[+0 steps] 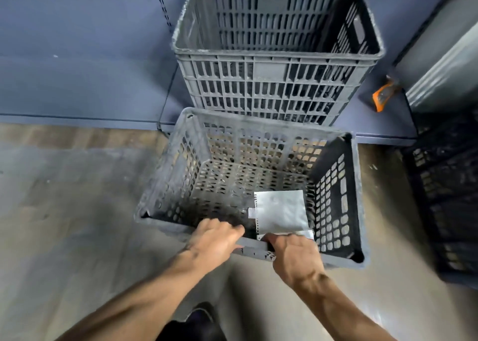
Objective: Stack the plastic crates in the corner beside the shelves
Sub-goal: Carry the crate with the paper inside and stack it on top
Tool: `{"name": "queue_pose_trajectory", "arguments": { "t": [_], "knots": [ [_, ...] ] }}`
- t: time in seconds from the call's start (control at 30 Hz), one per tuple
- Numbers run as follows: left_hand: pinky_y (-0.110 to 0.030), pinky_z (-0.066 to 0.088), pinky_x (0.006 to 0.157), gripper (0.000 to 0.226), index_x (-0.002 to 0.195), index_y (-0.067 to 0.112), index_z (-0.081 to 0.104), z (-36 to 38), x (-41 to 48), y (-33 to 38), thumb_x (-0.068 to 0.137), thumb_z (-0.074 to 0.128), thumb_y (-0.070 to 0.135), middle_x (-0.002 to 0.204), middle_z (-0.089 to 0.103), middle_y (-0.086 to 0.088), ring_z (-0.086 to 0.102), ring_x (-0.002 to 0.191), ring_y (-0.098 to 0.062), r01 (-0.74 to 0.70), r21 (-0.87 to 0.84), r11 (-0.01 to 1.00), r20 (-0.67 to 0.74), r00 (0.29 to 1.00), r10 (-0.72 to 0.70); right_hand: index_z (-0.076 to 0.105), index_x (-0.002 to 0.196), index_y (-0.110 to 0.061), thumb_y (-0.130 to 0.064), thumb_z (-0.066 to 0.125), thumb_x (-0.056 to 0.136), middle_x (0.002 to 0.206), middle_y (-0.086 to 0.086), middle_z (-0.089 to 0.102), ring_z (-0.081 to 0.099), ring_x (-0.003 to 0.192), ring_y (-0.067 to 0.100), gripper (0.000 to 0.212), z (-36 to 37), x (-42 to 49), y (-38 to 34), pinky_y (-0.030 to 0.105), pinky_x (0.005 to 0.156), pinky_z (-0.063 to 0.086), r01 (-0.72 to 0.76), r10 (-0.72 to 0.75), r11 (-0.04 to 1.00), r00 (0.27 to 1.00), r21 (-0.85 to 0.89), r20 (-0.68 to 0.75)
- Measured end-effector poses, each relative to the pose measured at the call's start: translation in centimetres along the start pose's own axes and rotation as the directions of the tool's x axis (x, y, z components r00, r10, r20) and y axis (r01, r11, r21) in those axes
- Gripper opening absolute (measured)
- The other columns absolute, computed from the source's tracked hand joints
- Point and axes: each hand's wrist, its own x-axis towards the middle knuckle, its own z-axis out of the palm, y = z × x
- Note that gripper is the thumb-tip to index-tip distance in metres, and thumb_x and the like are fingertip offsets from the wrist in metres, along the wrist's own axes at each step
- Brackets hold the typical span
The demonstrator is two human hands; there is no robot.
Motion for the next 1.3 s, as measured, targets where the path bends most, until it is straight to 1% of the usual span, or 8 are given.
{"name": "queue_pose_trajectory", "arguments": {
  "t": [0.17,0.3,0.47,0.57,0.7,0.87,1.07,1.3],
  "knots": [
    [-0.036,0.04,0.083,0.029,0.124,0.026,0.051,-5.0,-4.4,1.8,0.099,0.048,0.042,0.112,0.068,-0.005,0.062,0.105,-0.031,-0.029,-0.043,0.999,0.026,0.999,0.03,0.045,0.133,-0.034,-0.019,0.042,0.095,0.116,0.001,0.066,0.061,0.105,0.025,0.041,-5.1,-5.9,-0.1,0.033,0.076,0.036,-0.006,0.007,1.0,0.998,-0.017,0.067],
    [-0.038,0.044,0.085,0.028,0.123,0.026,0.054,-10.8,-9.4,3.4,0.097,0.056,0.035,0.107,0.07,-0.006,0.065,0.1,-0.03,-0.102,-0.077,0.992,0.053,0.993,0.106,0.045,0.13,-0.034,-0.017,0.042,0.095,0.114,0.001,0.067,0.063,0.103,0.025,0.04,-10.8,-12.8,-0.6,0.034,0.08,0.043,-0.017,0.014,1.0,0.992,0.023,0.123],
    [-0.036,0.044,0.083,0.031,0.127,0.029,0.052,-19.9,-16.0,5.9,0.098,0.053,0.039,0.1,0.07,-0.003,0.066,0.094,-0.025,-0.227,-0.109,0.968,0.029,0.972,0.232,0.046,0.129,-0.031,-0.018,0.043,0.095,0.112,0.001,0.067,0.064,0.101,0.025,0.037,-18.2,-22.4,-0.4,0.033,0.082,0.044,-0.061,0.047,0.994,0.988,0.088,0.147],
    [-0.032,0.045,0.083,0.033,0.123,0.029,0.054,-25.8,-19.8,7.6,0.096,0.051,0.048,0.096,0.071,-0.001,0.067,0.093,-0.023,-0.282,-0.136,0.95,0.016,0.958,0.286,0.048,0.128,-0.029,-0.014,0.041,0.094,0.112,0.004,0.067,0.063,0.102,0.027,0.037,-22.6,-28.2,0.0,0.033,0.084,0.046,-0.078,0.066,0.987,0.994,0.141,0.088],
    [-0.026,0.053,0.079,0.031,0.121,0.026,0.058,-33.3,-23.9,10.5,0.094,0.056,0.043,0.085,0.071,0.004,0.068,0.076,-0.009,-0.362,-0.153,0.92,-0.02,0.931,0.363,0.05,0.126,-0.027,-0.013,0.041,0.094,0.111,0.005,0.066,0.063,0.101,0.027,0.036,-28.0,-35.3,1.1,0.035,0.084,0.046,-0.104,0.098,0.978,0.994,0.183,0.038],
    [-0.02,0.055,0.068,0.036,0.121,0.022,0.06,-41.0,-27.4,14.9,0.093,0.056,0.043,0.075,0.069,0.005,0.067,0.063,-0.006,-0.413,-0.114,0.904,-0.063,0.911,0.408,0.055,0.126,-0.024,-0.013,0.043,0.094,0.11,0.007,0.067,0.063,0.1,0.027,0.035,-33.1,-42.3,3.3,0.035,0.082,0.047,-0.167,0.18,0.966,0.983,0.195,-0.049],
    [-0.021,0.053,0.066,0.038,0.125,0.022,0.059,-48.7,-30.7,19.8,0.093,0.057,0.042,0.061,0.054,0.009,0.055,0.052,-0.006,-0.477,-0.025,0.878,-0.185,0.866,0.465,0.058,0.117,-0.025,-0.012,0.043,0.095,0.101,0.003,0.069,0.065,0.09,0.026,0.029,-38.3,-49.5,6.2,0.037,0.078,0.049,-0.231,0.272,0.947,0.946,0.222,-0.178],
    [-0.029,0.053,0.077,0.038,0.123,0.024,0.059,-54.1,-31.7,22.5,0.092,0.059,0.046,0.078,0.072,0.003,0.068,0.066,-0.012,-0.52,0.11,0.847,-0.31,0.792,0.526,0.056,0.119,-0.026,-0.015,0.045,0.093,0.106,0.003,0.068,0.063,0.095,0.026,0.031,-42.4,-53.8,8.2,0.035,0.074,0.042,-0.293,0.344,0.932,0.9,0.214,-0.267]
  ]
}}
